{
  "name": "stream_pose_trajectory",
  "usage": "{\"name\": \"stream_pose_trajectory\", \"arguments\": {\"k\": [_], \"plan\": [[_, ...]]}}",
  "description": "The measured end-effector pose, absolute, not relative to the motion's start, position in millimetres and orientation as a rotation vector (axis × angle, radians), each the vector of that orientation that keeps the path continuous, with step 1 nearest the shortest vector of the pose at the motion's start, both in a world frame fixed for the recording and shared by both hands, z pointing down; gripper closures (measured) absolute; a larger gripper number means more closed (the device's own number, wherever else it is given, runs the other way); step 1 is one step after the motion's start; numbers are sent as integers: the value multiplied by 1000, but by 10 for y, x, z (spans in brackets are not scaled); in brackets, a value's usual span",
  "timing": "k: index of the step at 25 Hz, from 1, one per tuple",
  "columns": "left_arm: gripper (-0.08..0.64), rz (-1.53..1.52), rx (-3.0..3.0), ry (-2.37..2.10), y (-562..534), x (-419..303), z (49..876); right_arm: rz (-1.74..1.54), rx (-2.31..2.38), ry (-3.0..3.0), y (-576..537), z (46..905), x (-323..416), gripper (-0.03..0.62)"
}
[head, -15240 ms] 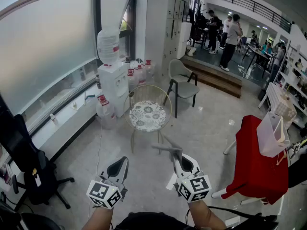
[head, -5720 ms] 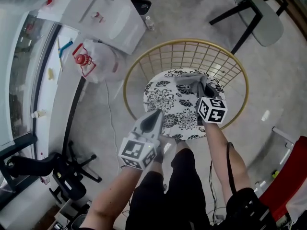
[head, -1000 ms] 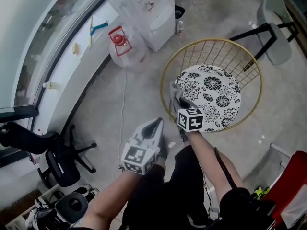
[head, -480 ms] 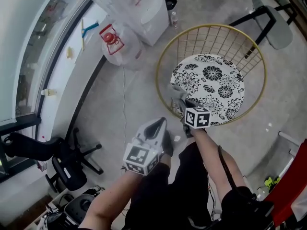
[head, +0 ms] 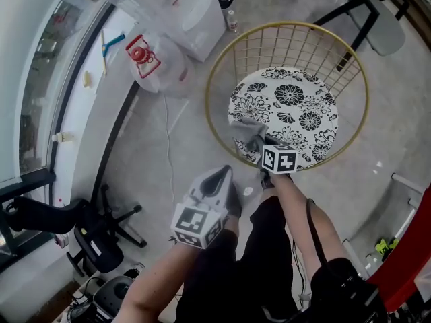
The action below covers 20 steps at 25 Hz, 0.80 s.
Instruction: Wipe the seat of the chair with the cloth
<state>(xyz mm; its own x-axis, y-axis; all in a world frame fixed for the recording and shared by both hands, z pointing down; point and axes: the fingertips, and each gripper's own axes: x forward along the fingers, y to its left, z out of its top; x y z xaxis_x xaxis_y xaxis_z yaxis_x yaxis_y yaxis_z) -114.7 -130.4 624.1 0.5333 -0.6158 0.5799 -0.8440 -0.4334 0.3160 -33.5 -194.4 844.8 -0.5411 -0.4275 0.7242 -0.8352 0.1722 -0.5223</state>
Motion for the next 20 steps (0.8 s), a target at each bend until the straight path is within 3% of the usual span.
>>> {"name": "stream_pose_trajectory", "arguments": {"k": [20], "plan": [[554, 550, 2268, -1048, -1299, -532, 6257, 1317, 1416, -1843, -1765, 8586, 866, 569]]}}
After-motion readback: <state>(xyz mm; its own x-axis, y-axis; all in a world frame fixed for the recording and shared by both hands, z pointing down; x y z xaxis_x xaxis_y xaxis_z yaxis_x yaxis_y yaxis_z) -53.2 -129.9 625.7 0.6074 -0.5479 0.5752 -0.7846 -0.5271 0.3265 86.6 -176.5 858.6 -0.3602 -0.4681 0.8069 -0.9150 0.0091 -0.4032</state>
